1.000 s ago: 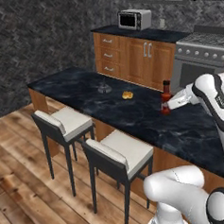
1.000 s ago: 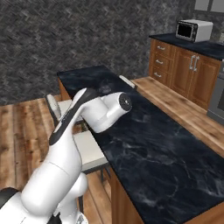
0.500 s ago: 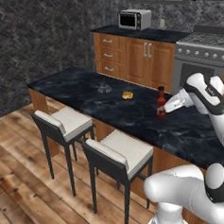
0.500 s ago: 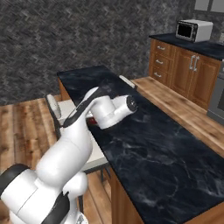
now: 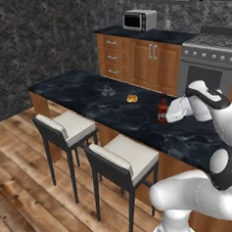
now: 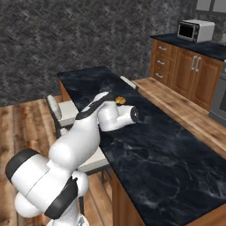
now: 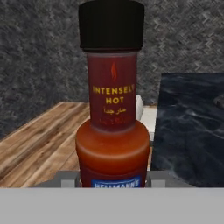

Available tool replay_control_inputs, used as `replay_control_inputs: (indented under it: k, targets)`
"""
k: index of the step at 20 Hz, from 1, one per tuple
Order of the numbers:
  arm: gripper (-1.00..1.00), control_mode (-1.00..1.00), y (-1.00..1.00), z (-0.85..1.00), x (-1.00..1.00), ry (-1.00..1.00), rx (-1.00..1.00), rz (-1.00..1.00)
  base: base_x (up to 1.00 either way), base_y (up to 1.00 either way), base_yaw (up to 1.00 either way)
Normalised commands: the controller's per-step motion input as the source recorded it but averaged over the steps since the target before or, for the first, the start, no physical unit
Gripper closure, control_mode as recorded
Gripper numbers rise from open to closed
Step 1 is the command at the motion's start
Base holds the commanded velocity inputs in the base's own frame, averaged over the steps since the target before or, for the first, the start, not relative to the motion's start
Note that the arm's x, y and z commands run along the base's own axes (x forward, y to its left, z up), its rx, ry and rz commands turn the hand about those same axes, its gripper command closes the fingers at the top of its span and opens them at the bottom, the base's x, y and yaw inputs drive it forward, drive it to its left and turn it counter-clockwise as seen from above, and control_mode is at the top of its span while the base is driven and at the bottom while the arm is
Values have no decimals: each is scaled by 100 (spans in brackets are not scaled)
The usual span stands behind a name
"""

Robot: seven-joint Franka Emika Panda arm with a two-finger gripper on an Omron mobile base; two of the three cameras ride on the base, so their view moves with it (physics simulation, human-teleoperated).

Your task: Move the condiment bottle and ketchup from the cabinet to the dining counter.

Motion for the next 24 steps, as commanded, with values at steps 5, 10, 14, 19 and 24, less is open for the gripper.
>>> replay_control_inputs:
  k: [5,10,14,19,24]
  targets:
    - [100,-100,0,-18,34,-8,-1,7,0,0,0]
    - [100,-100,0,-20,32,0,0,7,0,0,0]
    - [100,-100,-1,-24,22,0,0,8,0,0,0]
    - [100,-100,0,-25,27,0,0,5,0,0,0]
    - [100,-100,0,-25,33,0,0,4,0,0,0]
